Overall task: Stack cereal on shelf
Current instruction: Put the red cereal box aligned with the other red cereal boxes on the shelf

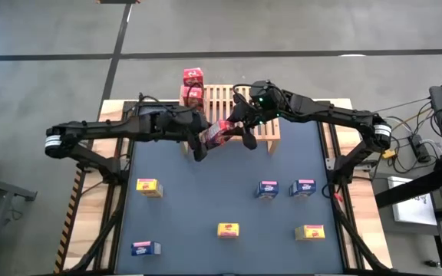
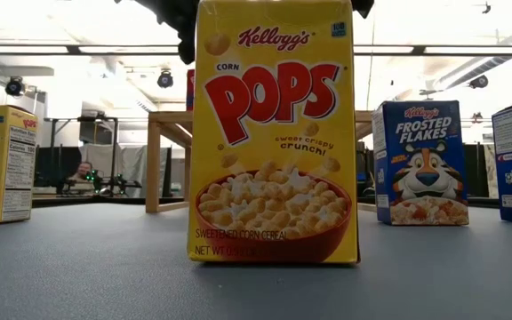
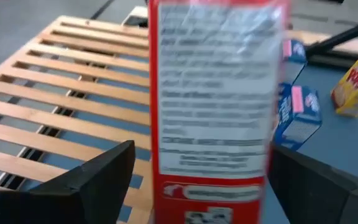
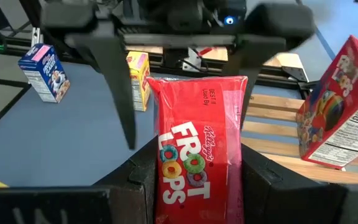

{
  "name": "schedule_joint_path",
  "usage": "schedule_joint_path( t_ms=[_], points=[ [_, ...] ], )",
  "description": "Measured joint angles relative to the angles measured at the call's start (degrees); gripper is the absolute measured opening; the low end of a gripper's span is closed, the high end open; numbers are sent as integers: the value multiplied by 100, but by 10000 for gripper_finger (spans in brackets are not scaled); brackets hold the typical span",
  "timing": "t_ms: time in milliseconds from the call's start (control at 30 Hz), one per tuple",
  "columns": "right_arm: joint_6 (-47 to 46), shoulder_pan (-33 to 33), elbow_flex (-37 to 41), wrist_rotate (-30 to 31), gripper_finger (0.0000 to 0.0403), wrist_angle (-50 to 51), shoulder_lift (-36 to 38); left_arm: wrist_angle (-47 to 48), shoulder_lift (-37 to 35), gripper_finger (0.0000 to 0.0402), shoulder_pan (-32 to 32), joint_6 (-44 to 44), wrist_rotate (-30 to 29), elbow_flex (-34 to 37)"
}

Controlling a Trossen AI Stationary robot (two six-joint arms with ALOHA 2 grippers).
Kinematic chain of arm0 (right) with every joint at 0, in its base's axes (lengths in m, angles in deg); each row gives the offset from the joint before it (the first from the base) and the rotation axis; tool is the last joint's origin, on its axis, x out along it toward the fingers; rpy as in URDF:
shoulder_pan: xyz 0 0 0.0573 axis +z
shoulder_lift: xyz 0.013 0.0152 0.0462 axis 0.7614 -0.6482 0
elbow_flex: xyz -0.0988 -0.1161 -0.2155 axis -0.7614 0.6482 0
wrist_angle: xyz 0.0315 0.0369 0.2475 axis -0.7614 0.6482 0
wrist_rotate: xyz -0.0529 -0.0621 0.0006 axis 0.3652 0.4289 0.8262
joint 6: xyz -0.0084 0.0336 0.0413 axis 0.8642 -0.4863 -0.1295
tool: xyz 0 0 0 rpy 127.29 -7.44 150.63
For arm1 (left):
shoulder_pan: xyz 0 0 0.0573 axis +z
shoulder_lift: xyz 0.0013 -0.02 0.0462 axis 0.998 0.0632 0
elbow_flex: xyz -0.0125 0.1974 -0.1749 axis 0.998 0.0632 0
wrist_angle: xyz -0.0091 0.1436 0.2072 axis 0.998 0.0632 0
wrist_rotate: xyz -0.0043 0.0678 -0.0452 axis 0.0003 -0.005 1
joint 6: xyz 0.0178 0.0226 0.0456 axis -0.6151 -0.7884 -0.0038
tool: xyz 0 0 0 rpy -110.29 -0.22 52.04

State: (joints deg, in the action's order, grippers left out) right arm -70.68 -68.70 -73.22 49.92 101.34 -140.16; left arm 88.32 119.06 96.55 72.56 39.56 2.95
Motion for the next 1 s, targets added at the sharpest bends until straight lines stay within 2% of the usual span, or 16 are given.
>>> schedule_joint_path(
  t_ms=[367,567,733,1000],
  points=[
    [65,23,2,4,138,-2,2,76,34,210,3,-110,-22,33],
    [139,50,1,2,191,-10,13,63,-147,156,0,-35,-18,124],
    [225,50,7,-4,241,14,87,-227,-387,159,-28,-94,-48,487],
    [282,50,12,-14,280,315,589,-1875,-1268,183,-4,-653,-46,1870]
  ],
)
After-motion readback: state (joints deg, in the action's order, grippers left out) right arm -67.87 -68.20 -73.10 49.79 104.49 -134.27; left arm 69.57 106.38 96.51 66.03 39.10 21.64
